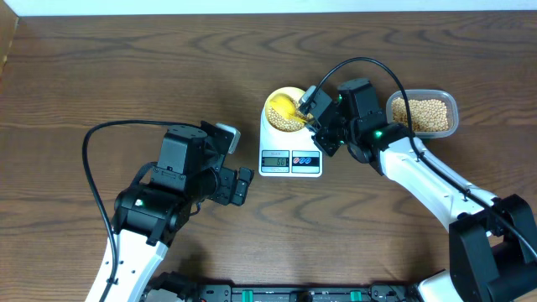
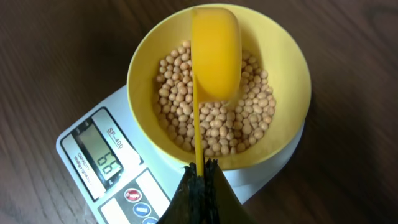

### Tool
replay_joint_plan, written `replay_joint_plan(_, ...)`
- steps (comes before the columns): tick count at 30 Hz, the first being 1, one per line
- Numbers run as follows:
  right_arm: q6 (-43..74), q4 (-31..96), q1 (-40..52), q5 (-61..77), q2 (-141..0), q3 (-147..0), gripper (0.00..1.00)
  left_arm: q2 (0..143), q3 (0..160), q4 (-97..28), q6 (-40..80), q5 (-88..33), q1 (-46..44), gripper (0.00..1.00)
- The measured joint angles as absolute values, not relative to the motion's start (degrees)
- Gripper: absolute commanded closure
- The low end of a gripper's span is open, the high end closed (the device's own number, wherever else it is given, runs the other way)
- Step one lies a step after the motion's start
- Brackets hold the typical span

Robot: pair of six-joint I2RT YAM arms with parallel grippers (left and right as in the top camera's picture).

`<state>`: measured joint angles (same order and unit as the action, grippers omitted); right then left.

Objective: Scoop item into bowl and weigh 50g on scale

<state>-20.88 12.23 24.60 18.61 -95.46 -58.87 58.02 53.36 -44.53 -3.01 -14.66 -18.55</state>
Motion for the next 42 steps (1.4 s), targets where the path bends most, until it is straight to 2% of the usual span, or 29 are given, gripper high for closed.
replay_joint_plan(17,-21.3,15.7,24.1,19.8,-95.5,-58.9,0.99,58.0,53.4,-44.5,-3.0,-14.7,-18.5,0.07)
replay_joint_plan(34,-14.4,16.1,15.5,32.6,-95.4,-58.9,0.99,58.0,53.4,-44.5,-3.0,-14.7,-18.5,0.07)
replay_joint_plan(42,-17.5,15.3,16.6,27.4,-95.4,-58.9,0.99,58.0,53.4,-44.5,-3.0,-14.7,-18.5,0.07)
